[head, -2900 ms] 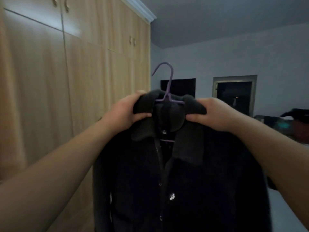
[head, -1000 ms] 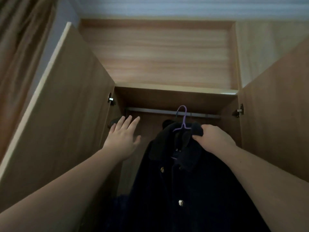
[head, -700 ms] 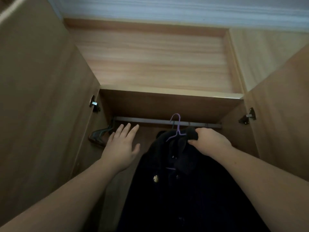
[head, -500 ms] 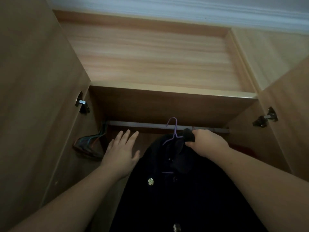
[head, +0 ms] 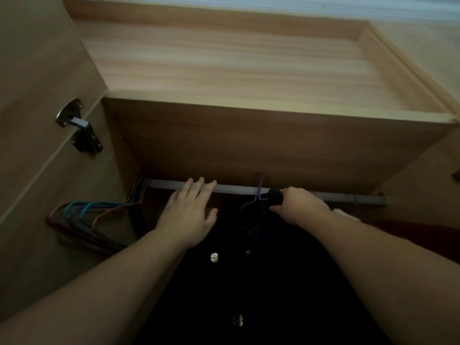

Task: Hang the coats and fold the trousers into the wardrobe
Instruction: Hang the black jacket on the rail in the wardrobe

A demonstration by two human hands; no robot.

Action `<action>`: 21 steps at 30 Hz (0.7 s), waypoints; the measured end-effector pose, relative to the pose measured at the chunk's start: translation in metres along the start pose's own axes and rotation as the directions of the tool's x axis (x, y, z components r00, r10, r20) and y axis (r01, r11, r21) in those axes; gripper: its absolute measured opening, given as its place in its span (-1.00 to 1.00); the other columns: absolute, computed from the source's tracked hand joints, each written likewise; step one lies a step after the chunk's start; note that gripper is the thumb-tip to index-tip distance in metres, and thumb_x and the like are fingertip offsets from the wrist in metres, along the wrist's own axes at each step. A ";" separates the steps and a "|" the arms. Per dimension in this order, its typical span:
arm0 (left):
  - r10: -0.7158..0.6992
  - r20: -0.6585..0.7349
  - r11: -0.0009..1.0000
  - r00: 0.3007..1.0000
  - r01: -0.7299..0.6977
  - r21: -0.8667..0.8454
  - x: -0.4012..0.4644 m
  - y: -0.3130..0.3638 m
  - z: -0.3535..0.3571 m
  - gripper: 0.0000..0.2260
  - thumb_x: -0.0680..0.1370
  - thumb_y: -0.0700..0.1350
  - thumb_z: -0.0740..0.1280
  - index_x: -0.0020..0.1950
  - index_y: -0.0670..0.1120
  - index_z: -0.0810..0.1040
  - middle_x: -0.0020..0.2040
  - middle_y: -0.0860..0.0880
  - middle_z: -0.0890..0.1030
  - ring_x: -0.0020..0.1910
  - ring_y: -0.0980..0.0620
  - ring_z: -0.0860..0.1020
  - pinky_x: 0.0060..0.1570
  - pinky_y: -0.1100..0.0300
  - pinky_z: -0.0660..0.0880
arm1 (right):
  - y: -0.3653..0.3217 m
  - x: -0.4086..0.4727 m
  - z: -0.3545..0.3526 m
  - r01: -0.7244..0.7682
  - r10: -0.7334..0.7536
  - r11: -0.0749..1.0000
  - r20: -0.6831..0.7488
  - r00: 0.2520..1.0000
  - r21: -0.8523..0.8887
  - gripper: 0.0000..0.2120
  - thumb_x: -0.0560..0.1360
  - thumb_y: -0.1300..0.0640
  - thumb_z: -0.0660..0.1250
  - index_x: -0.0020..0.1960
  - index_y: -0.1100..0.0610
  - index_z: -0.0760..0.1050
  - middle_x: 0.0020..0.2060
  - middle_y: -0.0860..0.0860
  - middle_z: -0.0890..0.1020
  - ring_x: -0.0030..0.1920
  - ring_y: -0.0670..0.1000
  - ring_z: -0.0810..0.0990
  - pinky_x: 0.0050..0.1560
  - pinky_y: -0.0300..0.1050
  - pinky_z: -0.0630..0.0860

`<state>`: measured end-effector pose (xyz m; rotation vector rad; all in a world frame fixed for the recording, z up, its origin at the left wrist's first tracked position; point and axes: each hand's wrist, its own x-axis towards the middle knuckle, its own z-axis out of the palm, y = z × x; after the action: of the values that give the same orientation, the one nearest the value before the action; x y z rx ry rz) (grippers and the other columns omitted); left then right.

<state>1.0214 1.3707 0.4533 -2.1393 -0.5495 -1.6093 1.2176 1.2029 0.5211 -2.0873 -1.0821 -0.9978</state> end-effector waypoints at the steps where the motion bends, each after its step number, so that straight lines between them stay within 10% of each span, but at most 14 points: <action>1: 0.002 0.001 1.000 1.000 -0.002 -0.003 0.004 -0.001 0.006 -0.42 0.65 0.18 0.08 0.62 0.16 -0.07 0.64 0.03 0.00 0.60 -0.03 -0.09 0.56 -0.07 -0.02 | 0.001 0.007 0.007 0.009 -0.009 1.000 -0.016 1.000 -0.023 -0.78 0.52 -0.18 0.34 0.03 -0.06 0.46 -0.09 -0.04 0.59 -0.03 0.10 0.62 0.00 -0.01 0.56; 21: -0.014 0.131 0.997 0.991 0.024 -0.079 -0.018 -0.018 0.069 -0.42 0.64 0.18 0.12 0.61 0.20 -0.03 0.63 0.07 0.02 0.60 0.00 -0.10 0.53 -0.06 0.01 | -0.049 0.029 0.047 0.028 0.006 0.989 0.221 0.975 -0.146 -0.42 0.51 -0.31 0.31 0.32 0.10 0.47 -0.03 0.06 0.58 -0.04 0.13 0.60 0.11 0.12 0.59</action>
<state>1.0630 1.4221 0.4201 -2.3177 -0.5559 -1.5331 1.2041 1.2750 0.5266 -2.3604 -1.1593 -0.8900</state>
